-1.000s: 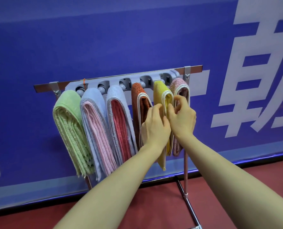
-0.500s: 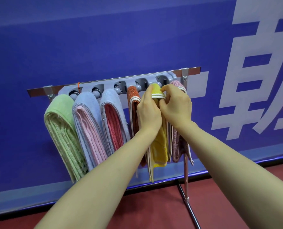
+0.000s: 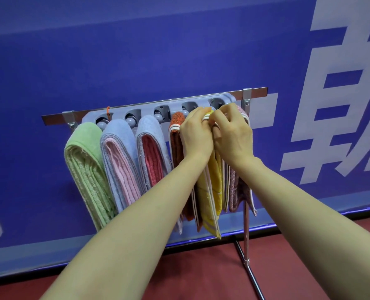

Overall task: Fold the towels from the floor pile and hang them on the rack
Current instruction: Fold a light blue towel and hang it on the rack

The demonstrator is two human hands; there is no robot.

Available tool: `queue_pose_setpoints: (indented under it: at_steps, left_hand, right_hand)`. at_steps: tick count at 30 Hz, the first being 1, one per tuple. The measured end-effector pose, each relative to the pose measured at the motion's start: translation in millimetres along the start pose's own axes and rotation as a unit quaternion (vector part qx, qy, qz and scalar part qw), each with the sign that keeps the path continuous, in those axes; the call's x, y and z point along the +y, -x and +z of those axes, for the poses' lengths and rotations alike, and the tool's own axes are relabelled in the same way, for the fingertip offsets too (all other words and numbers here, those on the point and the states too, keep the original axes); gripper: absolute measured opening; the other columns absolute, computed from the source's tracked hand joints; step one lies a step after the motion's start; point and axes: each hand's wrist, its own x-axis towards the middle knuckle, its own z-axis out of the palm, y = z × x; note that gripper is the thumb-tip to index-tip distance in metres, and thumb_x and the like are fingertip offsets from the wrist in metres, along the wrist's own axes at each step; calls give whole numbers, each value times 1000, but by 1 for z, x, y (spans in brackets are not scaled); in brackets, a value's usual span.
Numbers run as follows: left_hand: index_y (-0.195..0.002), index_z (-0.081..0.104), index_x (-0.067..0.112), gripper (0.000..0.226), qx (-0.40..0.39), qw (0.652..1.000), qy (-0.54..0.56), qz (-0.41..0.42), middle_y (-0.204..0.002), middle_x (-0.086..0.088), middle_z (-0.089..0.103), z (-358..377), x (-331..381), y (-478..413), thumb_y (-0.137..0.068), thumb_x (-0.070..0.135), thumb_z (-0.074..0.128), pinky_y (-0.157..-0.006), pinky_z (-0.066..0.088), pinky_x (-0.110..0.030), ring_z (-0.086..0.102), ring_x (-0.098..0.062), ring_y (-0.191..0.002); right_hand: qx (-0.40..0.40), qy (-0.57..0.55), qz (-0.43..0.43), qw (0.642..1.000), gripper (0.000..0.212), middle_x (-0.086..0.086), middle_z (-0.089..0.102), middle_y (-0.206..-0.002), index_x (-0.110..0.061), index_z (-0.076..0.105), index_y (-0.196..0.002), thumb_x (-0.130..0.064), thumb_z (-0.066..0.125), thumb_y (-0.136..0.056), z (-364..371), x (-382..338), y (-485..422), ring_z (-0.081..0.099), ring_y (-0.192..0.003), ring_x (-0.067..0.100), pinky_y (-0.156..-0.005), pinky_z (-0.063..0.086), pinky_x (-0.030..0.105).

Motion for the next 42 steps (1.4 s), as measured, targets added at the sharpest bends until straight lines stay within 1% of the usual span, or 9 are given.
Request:
queue_pose_setpoints:
  at_steps: [6, 14, 18, 24, 28, 32, 36, 38, 42]
  left_hand:
    - [-107, 78, 19, 34, -14, 1000, 0, -7, -107, 1, 76, -4, 1, -1, -88, 7, 51, -88, 52, -33, 67, -19, -100]
    - [-112, 75, 20, 31, -12, 1000, -17, 6, -108, 1, 75, -4, -2, 1, -91, 6, 57, -77, 39, -16, 65, -16, -97]
    - [-111, 73, 22, 28, -21, 999, -31, -12, -104, 1, 74, -4, -4, -5, -89, 10, 61, -77, 44, -24, 65, -19, -94]
    - [-109, 75, 22, 27, -25, 999, 5, -39, -102, -1, 75, -9, 2, -6, -92, 14, 55, -77, 45, -26, 65, -20, -94]
    - [-105, 77, 25, 24, -42, 996, 17, -81, -99, 4, 76, -10, 3, -13, -91, 19, 58, -79, 53, -29, 67, -17, -93]
    - [-99, 80, 24, 23, -73, 985, 48, -151, -92, 8, 76, -12, 6, -27, -90, 15, 60, -70, 55, -21, 68, -11, -88]
    - [-91, 81, 24, 22, -90, 962, 83, -243, -87, 5, 77, -14, 7, -42, -82, 12, 65, -80, 62, -38, 72, -18, -86]
    - [-90, 81, 23, 23, -90, 968, 68, -222, -89, 4, 77, -16, 11, -45, -81, 9, 64, -83, 61, -34, 71, -18, -90]
    - [-100, 78, 23, 27, -111, 988, -54, -96, -100, 0, 76, -17, 15, -42, -86, 7, 62, -84, 53, -29, 67, -20, -98]
  right_hand:
    - [2, 54, 10, 998, 9, 9, 56, -96, -13, 66, -99, -17, 63, -92, 5, 9, 1, 52, -78, 23, -49, 37, 27]
    - [-23, 78, -2, 997, 12, 7, 56, -97, -16, 65, -104, -21, 59, -94, 4, 9, 2, 54, -76, 24, -50, 36, 26]
    - [-28, 82, -21, 996, 9, 8, 57, -95, -14, 64, -95, -19, 57, -91, 2, 7, -1, 53, -71, 27, -48, 36, 27]
    - [-64, 89, -64, 992, 16, 11, 57, -107, -12, 62, -106, -14, 62, -90, -5, 9, -5, 56, -81, 29, -51, 33, 27]
    - [-69, 62, -65, 994, 17, 14, 56, -116, -12, 61, -108, -16, 57, -93, -6, 6, -8, 57, -87, 30, -50, 43, 31]
    - [-62, 37, -61, 996, 15, 17, 56, -121, -8, 61, -106, -10, 58, -91, -5, 9, -12, 57, -91, 35, -58, 51, 37]
    - [-53, 12, -58, 997, 32, 18, 56, -121, -12, 63, -110, -20, 38, -91, -4, 7, -12, 57, -91, 38, -57, 46, 35]
    - [-47, 9, -55, 997, 36, 17, 58, -114, -13, 64, -114, -19, 38, -91, -5, 5, -10, 58, -87, 37, -53, 47, 37]
    - [-40, 24, -35, 998, 23, 14, 61, -92, -8, 68, -108, -4, 58, -88, 1, 12, -8, 58, -70, 35, -48, 44, 33]
